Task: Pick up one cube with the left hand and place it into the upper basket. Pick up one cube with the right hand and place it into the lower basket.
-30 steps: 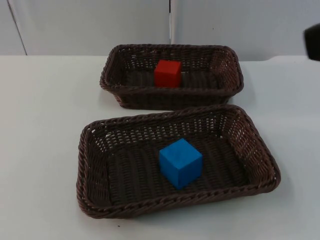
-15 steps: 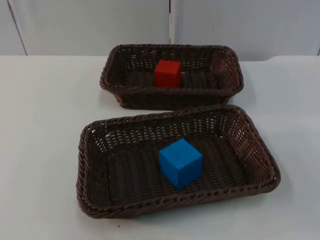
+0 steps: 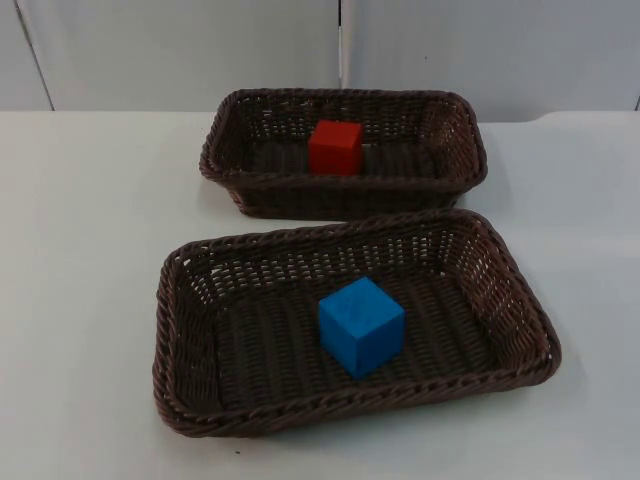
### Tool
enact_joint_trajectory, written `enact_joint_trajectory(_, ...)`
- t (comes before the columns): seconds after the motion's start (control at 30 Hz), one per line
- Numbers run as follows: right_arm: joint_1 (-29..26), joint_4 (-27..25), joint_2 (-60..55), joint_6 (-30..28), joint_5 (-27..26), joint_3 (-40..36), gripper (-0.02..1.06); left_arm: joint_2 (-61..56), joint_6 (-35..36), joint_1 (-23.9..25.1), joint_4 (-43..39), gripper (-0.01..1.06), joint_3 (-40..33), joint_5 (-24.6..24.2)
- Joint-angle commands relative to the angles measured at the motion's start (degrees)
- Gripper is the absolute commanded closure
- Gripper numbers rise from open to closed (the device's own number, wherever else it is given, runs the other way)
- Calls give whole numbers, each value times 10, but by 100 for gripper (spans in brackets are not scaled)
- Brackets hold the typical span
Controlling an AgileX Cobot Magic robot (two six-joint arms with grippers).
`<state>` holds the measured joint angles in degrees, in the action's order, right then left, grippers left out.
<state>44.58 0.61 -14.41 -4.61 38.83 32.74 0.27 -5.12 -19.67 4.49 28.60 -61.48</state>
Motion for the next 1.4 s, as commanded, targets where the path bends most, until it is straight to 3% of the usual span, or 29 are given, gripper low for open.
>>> enact_joint_trajectory(0.0, 0, 3, 20, 12, 32, -3, 30, -3, 5, -3, -3, 31, -3, -1)
enact_joint_trajectory(0.33, 0, 3, 107, 39, 170, -3, 30, -3, 5, -3, -3, 31, -3, -1)
enact_joint_trajectory(0.53, 0, 3, 144, 50, 223, -3, 30, -3, 5, -3, -3, 31, -3, -1)
enact_joint_trajectory(1.1, 0, 3, 144, 54, 229, -31, 30, -3, 5, -3, -3, 30, -3, -1)
enact_joint_trajectory(1.2, 0, 2, 144, 54, 229, -31, 30, -3, 5, -3, -3, 22, -3, -1)
enact_joint_trajectory(1.3, 0, 2, 144, 54, 229, -31, 30, -3, 5, -3, -4, 0, -3, -1)
enact_joint_trajectory(1.37, 0, 2, 144, 54, 229, -31, 30, -3, 5, -3, -4, 0, -3, -1)
